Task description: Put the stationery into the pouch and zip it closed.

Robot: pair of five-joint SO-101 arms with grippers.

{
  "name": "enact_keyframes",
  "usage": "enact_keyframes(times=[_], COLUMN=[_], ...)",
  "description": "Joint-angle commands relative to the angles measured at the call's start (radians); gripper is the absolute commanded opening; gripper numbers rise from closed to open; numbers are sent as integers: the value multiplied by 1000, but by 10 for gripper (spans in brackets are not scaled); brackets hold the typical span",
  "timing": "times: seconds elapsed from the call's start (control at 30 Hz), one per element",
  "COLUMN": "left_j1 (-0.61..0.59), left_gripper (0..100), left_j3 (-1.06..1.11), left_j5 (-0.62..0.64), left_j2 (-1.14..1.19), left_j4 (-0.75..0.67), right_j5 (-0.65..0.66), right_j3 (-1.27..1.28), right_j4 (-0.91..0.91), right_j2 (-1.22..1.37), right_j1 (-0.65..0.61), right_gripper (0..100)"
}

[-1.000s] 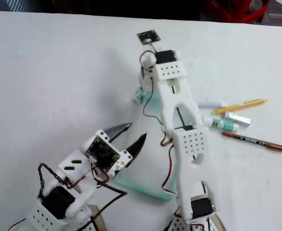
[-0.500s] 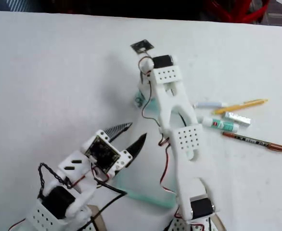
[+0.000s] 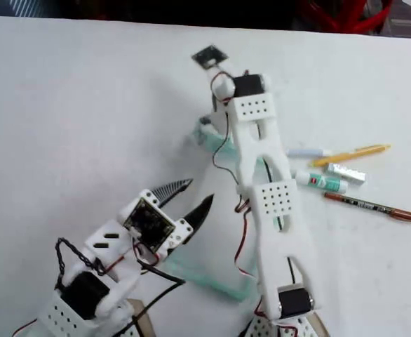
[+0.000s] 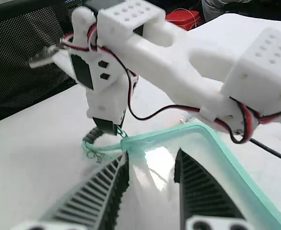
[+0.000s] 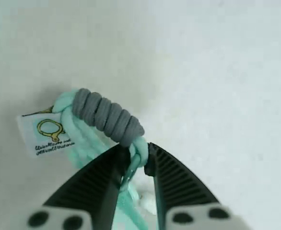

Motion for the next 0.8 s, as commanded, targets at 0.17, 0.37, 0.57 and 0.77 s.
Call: enact_keyframes(times=[0.17, 0.37, 0.57, 0.77], left_j1=[-7, -7, -7, -8], left_gripper=[237, 262, 282, 282], left_j3=[-11, -66, -252, -351], left_j5=[-9, -5, -5, -12], left_j2=[-2, -1, -1, -5], left_j4=[-17, 29, 172, 258], right_j5=[-63, -114, -106, -112], right_j3=[18, 184, 457, 694], right_j4=[8, 8, 4, 5], right_j2=[-326, -667, -1015, -1311], right_j1=[-2, -27, -105, -226], right_gripper=[18, 18, 18, 18])
